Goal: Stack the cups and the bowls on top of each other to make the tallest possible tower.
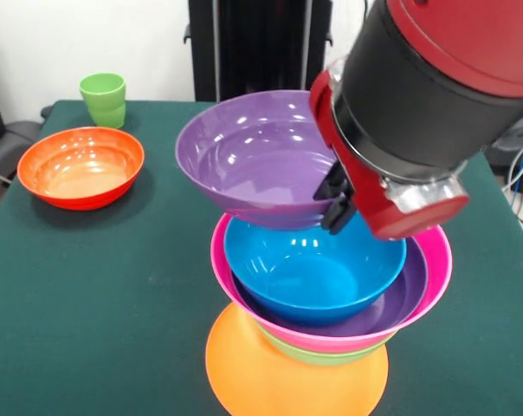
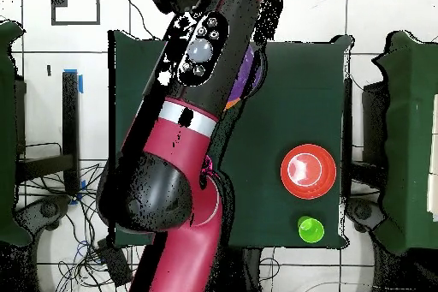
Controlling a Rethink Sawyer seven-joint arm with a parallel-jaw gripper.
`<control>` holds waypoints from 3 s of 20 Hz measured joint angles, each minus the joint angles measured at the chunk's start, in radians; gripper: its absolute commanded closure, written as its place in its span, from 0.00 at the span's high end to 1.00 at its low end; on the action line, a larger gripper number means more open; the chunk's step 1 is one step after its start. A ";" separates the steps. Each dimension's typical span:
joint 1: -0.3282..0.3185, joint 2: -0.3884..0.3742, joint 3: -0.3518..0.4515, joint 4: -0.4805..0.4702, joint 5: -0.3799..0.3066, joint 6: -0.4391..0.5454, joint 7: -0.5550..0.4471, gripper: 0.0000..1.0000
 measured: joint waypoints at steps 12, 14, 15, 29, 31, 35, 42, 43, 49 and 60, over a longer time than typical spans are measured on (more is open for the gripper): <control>0.000 0.006 -0.196 0.003 0.216 0.000 0.061 0.00; 0.000 0.006 -0.232 0.007 0.248 0.000 0.069 0.00; 0.000 0.006 -0.251 0.009 0.265 0.000 0.073 0.00; 0.000 0.006 -0.374 0.043 0.331 0.000 0.076 0.00; 0.000 0.006 -0.382 0.047 0.333 0.000 0.076 0.00; 0.000 0.006 -0.395 0.054 0.338 0.000 0.076 0.00; -0.002 0.006 -0.419 0.060 0.345 0.000 0.076 0.00; -0.002 0.006 -0.422 0.060 0.347 0.000 0.076 0.00; -0.002 0.006 -0.426 0.061 0.370 0.000 0.076 1.00; -0.002 0.006 -0.426 0.062 0.372 0.000 0.076 1.00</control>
